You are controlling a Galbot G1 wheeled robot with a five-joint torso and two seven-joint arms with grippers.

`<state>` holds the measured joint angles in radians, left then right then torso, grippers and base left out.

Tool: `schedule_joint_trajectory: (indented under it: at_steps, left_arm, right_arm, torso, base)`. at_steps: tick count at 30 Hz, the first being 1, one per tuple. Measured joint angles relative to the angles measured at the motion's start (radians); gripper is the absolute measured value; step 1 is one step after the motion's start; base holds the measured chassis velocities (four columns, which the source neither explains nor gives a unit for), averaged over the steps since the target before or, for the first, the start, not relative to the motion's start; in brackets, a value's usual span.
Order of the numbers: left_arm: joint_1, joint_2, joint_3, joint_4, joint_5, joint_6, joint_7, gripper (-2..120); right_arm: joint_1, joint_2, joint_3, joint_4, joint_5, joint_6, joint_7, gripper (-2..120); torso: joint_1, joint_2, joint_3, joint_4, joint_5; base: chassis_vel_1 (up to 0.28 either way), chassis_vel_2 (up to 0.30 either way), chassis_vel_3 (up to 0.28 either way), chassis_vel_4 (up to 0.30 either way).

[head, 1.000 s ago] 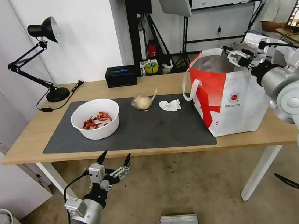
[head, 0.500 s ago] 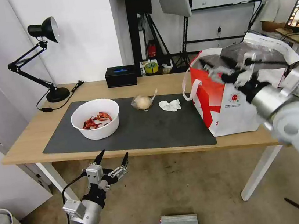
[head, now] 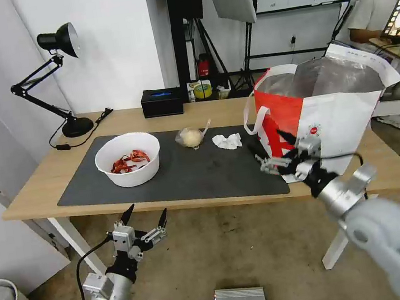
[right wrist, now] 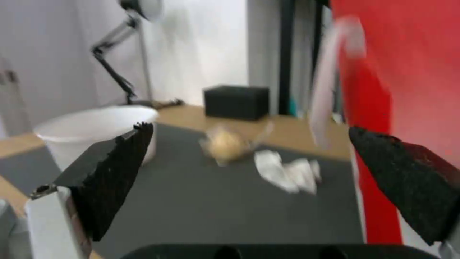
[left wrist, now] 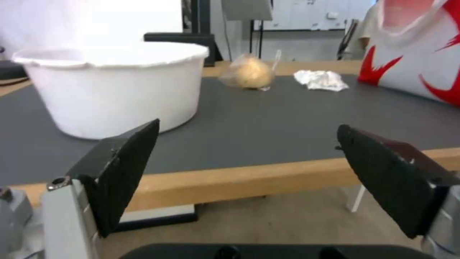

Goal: Pick up the trash from the table and place it into the takeout bag.

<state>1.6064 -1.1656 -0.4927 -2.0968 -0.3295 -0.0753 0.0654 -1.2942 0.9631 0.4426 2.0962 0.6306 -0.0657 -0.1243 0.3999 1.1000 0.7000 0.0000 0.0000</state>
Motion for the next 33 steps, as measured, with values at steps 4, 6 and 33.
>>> schedule_joint_trajectory:
  at_steps: [4,6,33]
  left_arm:
    - [0.002,-0.001,-0.004,0.017,0.006,0.000,-0.009,100]
    - [0.007,-0.004,-0.008,0.027,0.018,0.000,-0.019,100]
    - [-0.003,-0.016,-0.004,0.060,0.066,0.028,-0.096,100]
  right_arm:
    - [-0.057,0.042,-0.016,-0.037,-0.055,0.074,0.048,100]
    - [-0.091,0.070,-0.032,-0.055,-0.091,0.141,0.091,100]
    - [-0.232,0.144,-0.108,-0.065,-0.177,0.252,0.197,100]
  torso:
    - [0.000,0.000,0.000,-0.0001,0.0001]
    - [0.000,0.000,0.000,0.0001,0.0000]
    - [0.000,0.000,0.000,0.0000,0.0000]
  base:
    - [0.000,0.000,0.000,0.000]
    - [0.000,0.000,0.000,0.000]
    - [0.000,0.000,0.000,0.000]
